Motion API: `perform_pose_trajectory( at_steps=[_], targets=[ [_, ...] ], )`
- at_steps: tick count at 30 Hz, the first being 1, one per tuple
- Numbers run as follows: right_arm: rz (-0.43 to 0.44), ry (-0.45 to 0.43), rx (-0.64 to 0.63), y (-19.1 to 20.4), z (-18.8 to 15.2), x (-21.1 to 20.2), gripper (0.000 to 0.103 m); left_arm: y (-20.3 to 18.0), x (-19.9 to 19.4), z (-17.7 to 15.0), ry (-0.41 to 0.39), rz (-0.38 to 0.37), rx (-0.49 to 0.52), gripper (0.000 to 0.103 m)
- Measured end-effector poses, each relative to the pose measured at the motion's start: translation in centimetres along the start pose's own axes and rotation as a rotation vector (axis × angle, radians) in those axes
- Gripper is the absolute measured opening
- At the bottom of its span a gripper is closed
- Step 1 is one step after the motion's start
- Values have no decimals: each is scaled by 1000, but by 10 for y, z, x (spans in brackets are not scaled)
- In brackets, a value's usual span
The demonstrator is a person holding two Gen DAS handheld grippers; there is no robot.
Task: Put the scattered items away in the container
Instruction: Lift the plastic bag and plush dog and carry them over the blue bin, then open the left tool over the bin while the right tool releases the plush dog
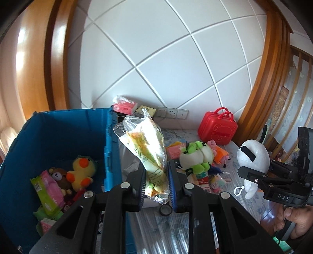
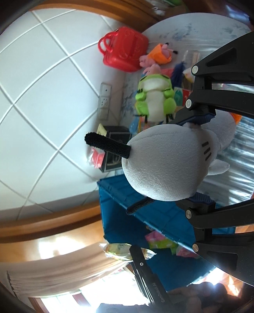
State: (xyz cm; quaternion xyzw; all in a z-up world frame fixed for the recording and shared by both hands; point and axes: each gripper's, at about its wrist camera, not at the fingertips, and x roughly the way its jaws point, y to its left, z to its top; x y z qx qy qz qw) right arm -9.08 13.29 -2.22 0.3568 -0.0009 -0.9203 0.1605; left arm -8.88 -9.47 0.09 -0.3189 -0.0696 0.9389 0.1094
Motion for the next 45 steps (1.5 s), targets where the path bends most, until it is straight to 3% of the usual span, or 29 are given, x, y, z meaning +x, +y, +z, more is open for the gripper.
perform_pose_trajectory(
  at_steps=[14,30,39,45],
  targets=[
    [140,-9,-124,125,20,39,55,95,-42,-8,-18,112,-56,20],
    [278,31,-239,235,34,77,55,185,-71,-23,-18,217,-154,20],
    [324,42,-280,269,36,86,55,222,-87,-28,-29,299,-188,20],
    [338,45,-289,278,38,92,55,229,-93,-28,-35,314,-195,20]
  ],
)
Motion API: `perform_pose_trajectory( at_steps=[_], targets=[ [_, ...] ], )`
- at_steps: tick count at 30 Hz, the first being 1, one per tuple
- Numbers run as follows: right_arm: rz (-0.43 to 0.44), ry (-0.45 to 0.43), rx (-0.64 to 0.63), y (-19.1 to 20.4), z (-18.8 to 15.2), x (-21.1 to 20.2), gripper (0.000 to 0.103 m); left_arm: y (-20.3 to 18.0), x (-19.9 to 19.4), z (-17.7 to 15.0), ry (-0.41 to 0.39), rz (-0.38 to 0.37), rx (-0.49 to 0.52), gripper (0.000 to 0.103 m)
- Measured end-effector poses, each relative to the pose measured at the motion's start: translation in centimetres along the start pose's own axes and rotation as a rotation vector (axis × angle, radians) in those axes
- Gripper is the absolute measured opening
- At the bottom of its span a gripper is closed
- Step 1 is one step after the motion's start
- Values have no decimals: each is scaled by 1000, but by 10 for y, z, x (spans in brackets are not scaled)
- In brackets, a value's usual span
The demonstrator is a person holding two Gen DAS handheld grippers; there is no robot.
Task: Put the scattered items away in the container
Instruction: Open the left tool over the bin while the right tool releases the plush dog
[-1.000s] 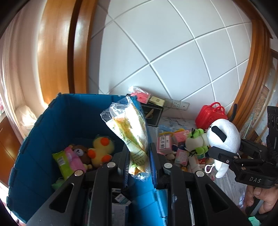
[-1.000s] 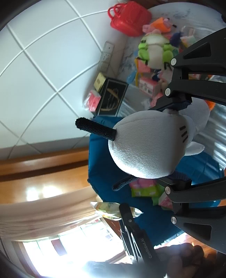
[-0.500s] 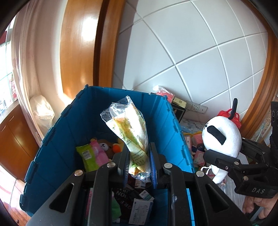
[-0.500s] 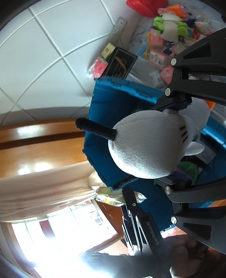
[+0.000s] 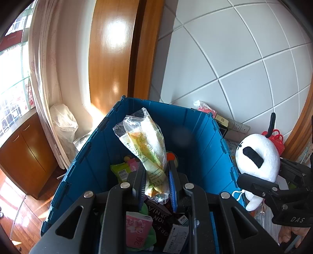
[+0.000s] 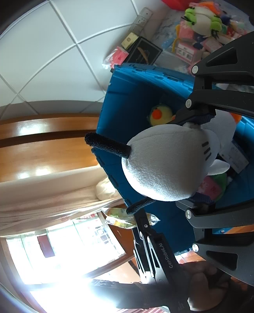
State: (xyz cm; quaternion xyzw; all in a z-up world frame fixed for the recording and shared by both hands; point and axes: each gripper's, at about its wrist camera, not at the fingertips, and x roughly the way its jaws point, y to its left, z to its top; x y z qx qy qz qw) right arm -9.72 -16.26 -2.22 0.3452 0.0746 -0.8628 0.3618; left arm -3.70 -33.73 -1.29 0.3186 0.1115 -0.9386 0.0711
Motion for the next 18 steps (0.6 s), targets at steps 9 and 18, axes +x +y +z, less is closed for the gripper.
perform_pose_trajectory(
  at_steps=[9,18],
  targets=[
    [-31,-52,3,0,7,-3,102,5,8,4,35,84,-10,67],
    [-62,-61,58,-14,4,-12,103,17,4,2,21,97,-78,103]
  ],
)
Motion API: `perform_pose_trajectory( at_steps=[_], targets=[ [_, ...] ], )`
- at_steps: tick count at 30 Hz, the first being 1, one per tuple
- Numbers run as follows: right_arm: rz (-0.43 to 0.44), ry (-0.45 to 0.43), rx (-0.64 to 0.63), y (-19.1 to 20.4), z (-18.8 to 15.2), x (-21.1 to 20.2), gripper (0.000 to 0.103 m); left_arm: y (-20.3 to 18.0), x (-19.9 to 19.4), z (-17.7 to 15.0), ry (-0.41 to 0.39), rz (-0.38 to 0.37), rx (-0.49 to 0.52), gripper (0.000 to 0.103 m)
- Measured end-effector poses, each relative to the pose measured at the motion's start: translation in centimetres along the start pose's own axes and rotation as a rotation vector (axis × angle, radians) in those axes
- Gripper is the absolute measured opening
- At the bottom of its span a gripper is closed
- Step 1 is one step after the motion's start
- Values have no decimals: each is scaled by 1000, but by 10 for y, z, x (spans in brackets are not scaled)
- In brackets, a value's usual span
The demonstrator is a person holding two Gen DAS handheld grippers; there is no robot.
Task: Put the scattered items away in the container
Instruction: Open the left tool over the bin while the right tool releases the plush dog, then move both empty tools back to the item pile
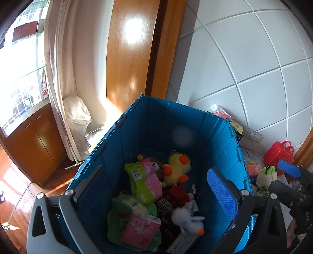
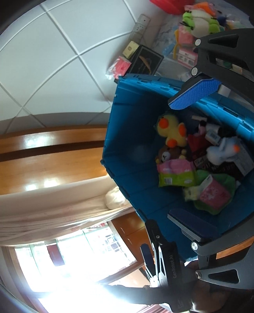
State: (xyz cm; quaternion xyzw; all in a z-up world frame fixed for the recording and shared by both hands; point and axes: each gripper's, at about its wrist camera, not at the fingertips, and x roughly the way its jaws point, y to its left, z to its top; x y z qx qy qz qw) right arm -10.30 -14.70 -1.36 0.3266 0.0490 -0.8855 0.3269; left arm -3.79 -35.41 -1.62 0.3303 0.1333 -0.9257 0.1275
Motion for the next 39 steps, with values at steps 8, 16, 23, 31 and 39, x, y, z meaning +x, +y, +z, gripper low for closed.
perform_pose_trajectory(
  at_steps=[8,16,23,31,39],
  targets=[
    [-33,2,22,-5,-13,-19,103,-19,-1,-11,26,0,23,103],
    [-97,-23,51,-25,-34,-54,103,-52,-26,-25,-10,9,23,103],
    [-162,-63,120,-65,-61,-107,103,-108,-47,-40,-8,0,65,103],
    [-278,-36,187,-118,-95,-163,103,-182,-74,-67,-12,2,94,103],
    [-330,-29,235,-153,-125,-209,103,-244,-94,-92,-2,-31,158,103]
  ],
)
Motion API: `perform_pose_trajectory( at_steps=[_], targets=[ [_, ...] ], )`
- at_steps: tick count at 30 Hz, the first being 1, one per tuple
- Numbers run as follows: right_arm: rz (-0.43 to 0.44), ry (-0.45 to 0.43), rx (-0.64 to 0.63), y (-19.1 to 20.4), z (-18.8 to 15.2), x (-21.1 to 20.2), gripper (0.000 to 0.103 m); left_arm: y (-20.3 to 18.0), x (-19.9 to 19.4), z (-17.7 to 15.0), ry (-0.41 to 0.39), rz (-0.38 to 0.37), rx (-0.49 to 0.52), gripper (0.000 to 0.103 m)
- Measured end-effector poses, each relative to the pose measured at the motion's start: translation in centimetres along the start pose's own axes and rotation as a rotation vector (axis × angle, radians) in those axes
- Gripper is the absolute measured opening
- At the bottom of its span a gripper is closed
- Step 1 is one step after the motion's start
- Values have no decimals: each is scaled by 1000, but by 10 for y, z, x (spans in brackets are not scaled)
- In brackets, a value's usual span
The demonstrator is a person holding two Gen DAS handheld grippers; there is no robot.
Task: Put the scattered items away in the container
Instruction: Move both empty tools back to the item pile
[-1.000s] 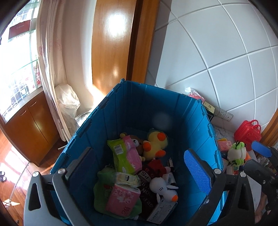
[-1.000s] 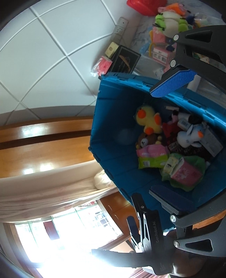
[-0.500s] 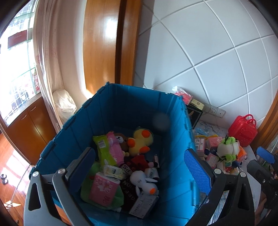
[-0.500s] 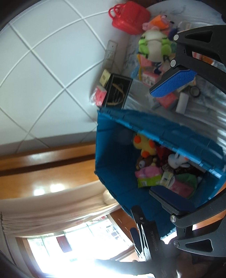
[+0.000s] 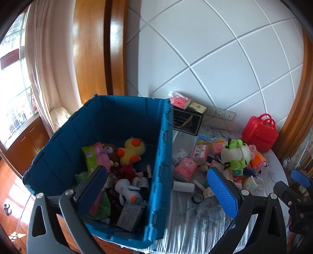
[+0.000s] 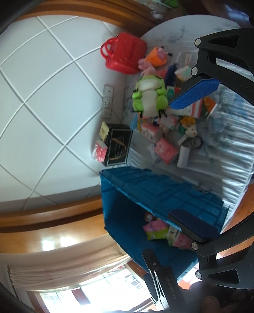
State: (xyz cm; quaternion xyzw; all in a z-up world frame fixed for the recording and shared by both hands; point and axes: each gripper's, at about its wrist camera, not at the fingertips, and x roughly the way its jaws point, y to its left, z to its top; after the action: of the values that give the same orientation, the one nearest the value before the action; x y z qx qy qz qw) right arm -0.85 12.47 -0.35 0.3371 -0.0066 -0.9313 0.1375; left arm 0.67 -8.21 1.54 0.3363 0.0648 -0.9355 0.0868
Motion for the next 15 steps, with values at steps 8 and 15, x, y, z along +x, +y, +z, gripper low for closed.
perform_pose_trajectory(
  at_steps=[8,15],
  targets=[
    [-33,-13,42,-45,-18,-33,103,-55,-15,-11,2,-10,65,103],
    [-50,-5,72,-77,-36,-53,103,-92,-28,-23,27,10,83,103]
  ],
)
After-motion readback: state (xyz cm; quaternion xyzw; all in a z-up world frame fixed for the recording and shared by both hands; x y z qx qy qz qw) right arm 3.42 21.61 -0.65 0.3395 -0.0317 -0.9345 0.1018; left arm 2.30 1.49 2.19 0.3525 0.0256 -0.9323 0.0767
